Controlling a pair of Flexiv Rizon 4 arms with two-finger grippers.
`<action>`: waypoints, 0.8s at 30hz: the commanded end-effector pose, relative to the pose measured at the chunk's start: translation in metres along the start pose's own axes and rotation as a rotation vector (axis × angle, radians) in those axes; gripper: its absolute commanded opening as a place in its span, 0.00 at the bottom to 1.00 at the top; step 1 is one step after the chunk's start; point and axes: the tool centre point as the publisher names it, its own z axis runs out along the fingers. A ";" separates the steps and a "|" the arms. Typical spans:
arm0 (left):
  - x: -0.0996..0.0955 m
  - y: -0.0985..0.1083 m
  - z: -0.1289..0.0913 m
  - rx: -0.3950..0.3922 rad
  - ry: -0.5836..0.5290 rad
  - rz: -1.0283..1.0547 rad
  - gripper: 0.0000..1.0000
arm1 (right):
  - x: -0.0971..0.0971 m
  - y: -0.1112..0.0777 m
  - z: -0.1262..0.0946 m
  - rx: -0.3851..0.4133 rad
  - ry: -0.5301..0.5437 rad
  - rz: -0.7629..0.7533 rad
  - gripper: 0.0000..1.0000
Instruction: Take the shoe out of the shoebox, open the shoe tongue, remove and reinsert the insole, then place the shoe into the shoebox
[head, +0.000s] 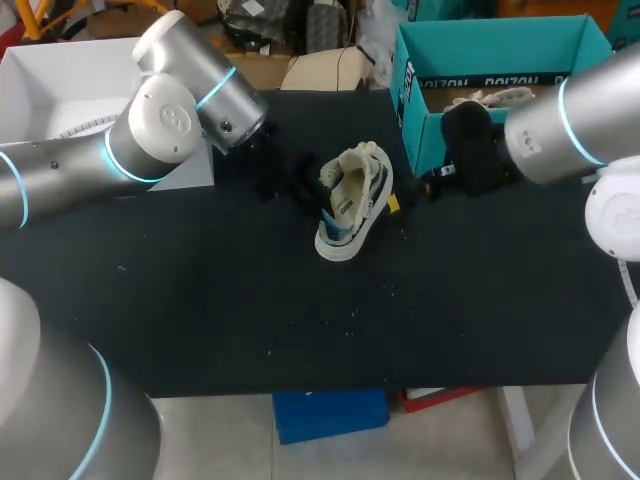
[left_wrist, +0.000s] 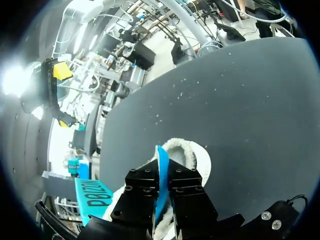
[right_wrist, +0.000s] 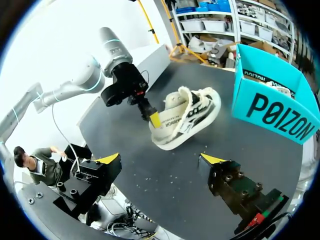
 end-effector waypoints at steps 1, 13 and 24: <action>-0.002 0.010 0.010 -0.002 -0.006 -0.001 0.00 | 0.001 0.001 0.000 0.003 -0.002 0.001 1.00; 0.002 0.018 0.030 -0.017 0.090 0.011 0.00 | 0.001 0.001 0.000 0.003 -0.002 0.001 1.00; 0.005 0.001 0.057 0.068 0.185 0.021 0.21 | 0.001 0.001 0.000 0.003 -0.002 0.001 1.00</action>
